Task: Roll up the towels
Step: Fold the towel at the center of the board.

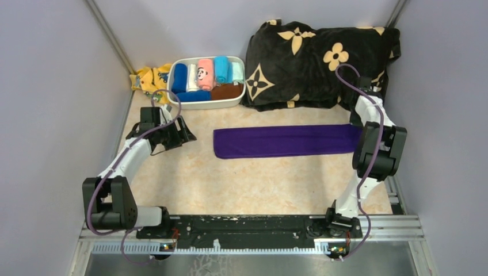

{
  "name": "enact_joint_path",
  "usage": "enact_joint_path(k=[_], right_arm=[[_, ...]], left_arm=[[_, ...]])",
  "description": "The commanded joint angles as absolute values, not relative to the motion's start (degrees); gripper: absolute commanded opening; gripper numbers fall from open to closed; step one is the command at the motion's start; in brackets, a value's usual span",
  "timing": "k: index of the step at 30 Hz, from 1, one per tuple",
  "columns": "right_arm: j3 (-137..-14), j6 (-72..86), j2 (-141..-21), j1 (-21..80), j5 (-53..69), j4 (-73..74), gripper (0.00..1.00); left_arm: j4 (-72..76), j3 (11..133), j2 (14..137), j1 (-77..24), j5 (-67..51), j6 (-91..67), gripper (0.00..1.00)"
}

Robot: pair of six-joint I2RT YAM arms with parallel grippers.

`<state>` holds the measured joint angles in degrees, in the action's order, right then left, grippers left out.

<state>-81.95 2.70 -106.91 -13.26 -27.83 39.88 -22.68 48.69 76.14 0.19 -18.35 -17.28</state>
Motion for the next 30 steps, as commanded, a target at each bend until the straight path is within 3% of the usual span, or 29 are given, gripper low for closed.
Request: enact_joint_path(k=[1,8,12,24,30], right_arm=[[-81.0,2.8,-98.9,-8.7,-14.4,41.7,0.0],[-77.2,10.1,-95.3,3.1,7.4,42.2,0.0],[-75.9,16.3,-93.0,11.7,13.1,37.5,0.0],[-86.7,29.2,-102.9,29.9,11.5,34.6,0.0],[-95.6,33.4,-110.1,34.9,10.4,36.6,0.0]], left_arm=[[-19.7,47.5,77.8,-1.0,-24.0,-20.4,0.78],[-17.8,48.8,83.2,-1.7,-26.4,-20.9,0.77],[-15.3,48.9,86.2,-2.6,-28.5,-22.7,0.76],[-10.4,53.2,96.1,-6.7,-33.7,-26.7,0.67],[-9.5,54.7,100.1,-7.0,-35.4,-26.9,0.56]])
